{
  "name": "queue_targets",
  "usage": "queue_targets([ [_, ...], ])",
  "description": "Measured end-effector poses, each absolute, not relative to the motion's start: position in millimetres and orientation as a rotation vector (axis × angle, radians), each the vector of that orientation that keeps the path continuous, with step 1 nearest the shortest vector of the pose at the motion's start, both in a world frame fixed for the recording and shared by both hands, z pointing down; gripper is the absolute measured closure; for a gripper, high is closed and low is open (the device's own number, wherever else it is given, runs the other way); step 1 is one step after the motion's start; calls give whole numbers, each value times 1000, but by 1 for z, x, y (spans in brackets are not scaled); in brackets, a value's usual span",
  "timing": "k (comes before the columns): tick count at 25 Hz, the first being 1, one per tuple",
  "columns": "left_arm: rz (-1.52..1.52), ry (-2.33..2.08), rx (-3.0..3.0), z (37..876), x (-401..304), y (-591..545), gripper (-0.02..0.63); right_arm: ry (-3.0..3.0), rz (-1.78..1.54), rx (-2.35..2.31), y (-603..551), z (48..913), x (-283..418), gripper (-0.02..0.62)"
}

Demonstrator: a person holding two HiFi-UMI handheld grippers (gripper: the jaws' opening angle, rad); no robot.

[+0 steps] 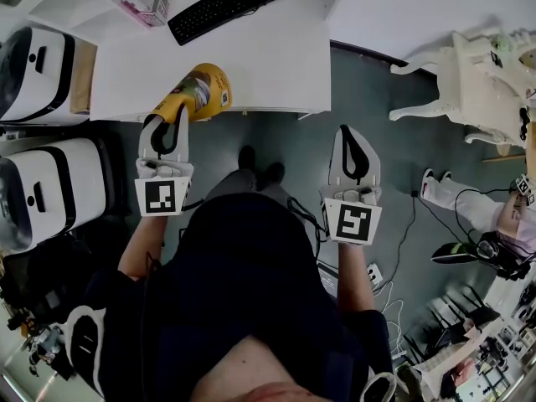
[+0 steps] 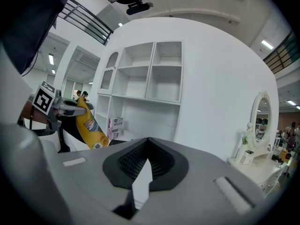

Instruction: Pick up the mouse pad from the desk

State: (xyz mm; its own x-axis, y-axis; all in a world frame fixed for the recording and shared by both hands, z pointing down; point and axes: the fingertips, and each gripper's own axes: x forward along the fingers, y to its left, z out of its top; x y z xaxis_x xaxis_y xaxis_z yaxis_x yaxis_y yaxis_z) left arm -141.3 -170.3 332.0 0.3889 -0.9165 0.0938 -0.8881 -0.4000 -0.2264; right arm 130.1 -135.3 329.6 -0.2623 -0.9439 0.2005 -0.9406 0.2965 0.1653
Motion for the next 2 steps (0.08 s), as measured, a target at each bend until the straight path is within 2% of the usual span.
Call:
queue_targets([
  [2,-305,1634,-2500,331,-142,-170,591,-2304,-21,1719,-136,329,129,597],
])
